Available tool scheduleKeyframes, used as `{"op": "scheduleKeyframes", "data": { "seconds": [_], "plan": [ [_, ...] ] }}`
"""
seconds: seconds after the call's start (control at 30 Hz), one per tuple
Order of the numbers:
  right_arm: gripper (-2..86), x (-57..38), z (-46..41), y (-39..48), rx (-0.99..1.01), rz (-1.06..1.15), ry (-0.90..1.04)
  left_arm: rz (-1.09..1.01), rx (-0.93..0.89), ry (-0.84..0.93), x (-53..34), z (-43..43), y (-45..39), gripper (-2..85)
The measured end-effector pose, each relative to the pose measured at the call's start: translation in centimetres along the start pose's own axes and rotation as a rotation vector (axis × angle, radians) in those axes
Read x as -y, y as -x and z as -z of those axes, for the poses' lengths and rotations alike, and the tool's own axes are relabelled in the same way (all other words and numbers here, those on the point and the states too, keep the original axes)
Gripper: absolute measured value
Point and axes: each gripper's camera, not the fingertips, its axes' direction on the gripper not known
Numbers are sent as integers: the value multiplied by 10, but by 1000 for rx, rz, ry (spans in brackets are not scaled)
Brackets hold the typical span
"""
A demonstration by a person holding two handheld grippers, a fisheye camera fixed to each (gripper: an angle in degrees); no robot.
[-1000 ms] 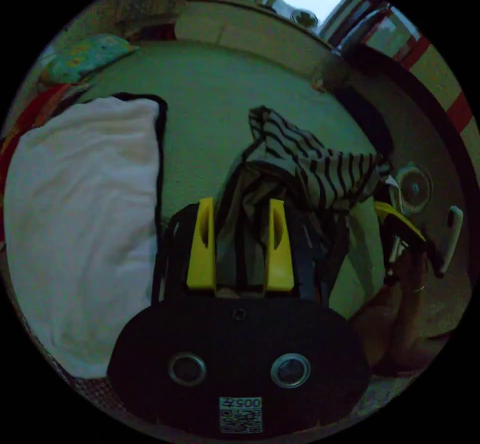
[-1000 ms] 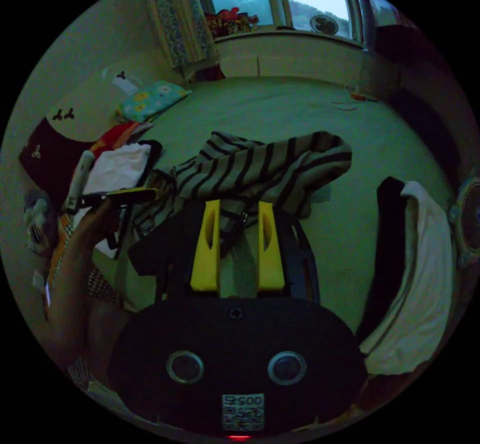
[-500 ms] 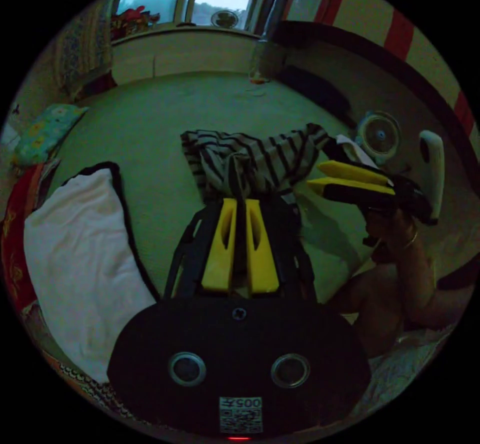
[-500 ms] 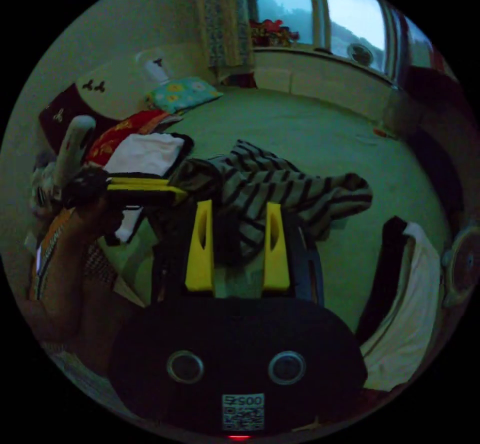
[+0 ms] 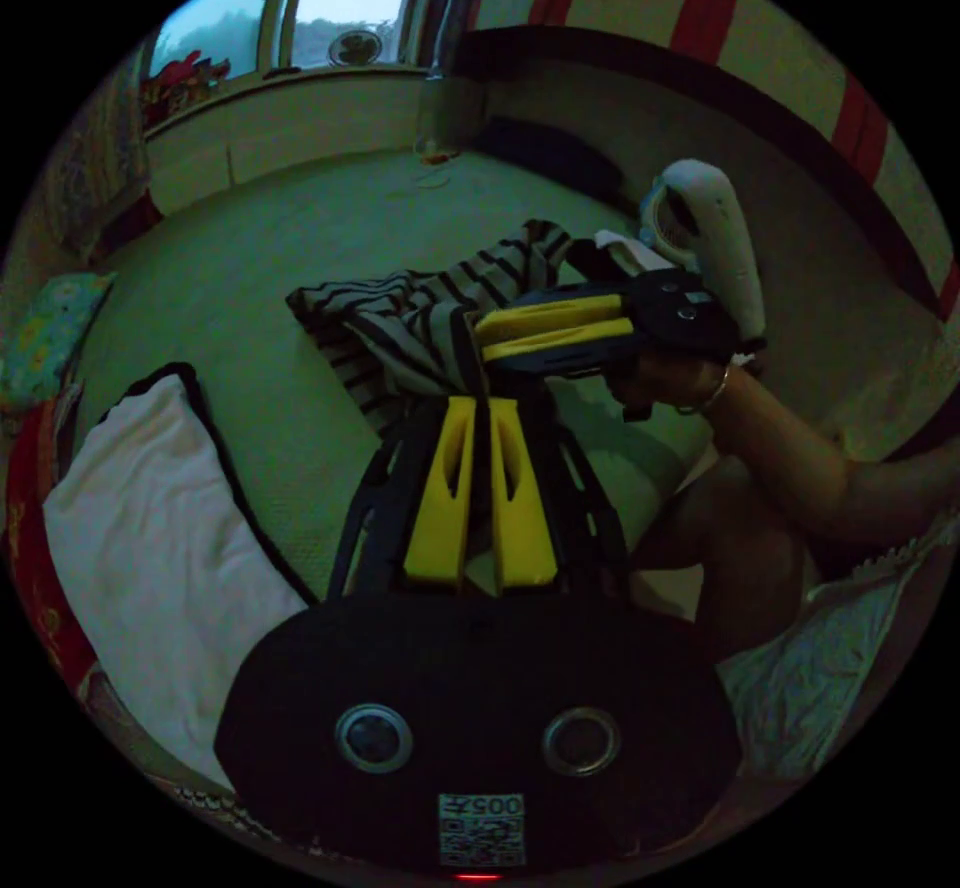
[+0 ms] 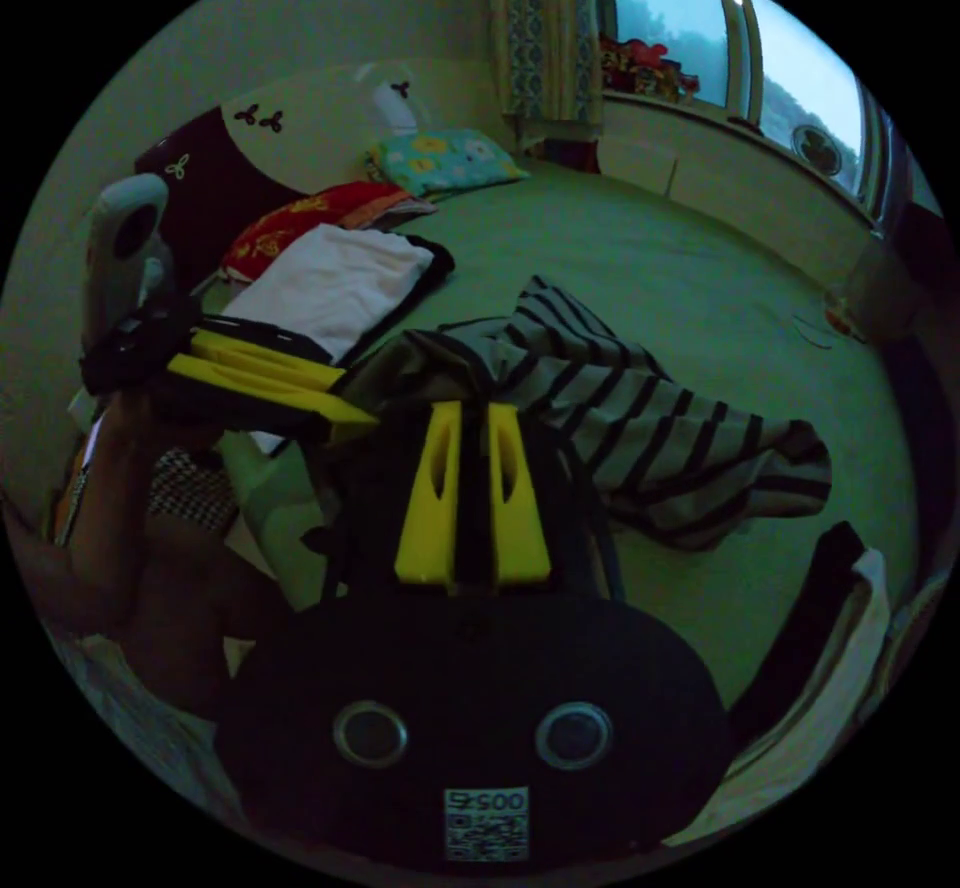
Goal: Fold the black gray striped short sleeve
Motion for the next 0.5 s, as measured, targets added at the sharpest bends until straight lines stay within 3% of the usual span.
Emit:
{"op": "scheduleKeyframes", "data": {
  "seconds": [0.13,0.33,0.5],
  "plan": [
    [-16,-9,11,-13,-88,-27,-30,65,21,-81,-9,15,20,46],
    [-17,-34,35,-54,-251,-277,-57,178,77,-78,-24,25,48,122],
    [-17,-59,55,-89,-175,-462,-87,197,37,-95,-30,27,58,179]
  ]
}}
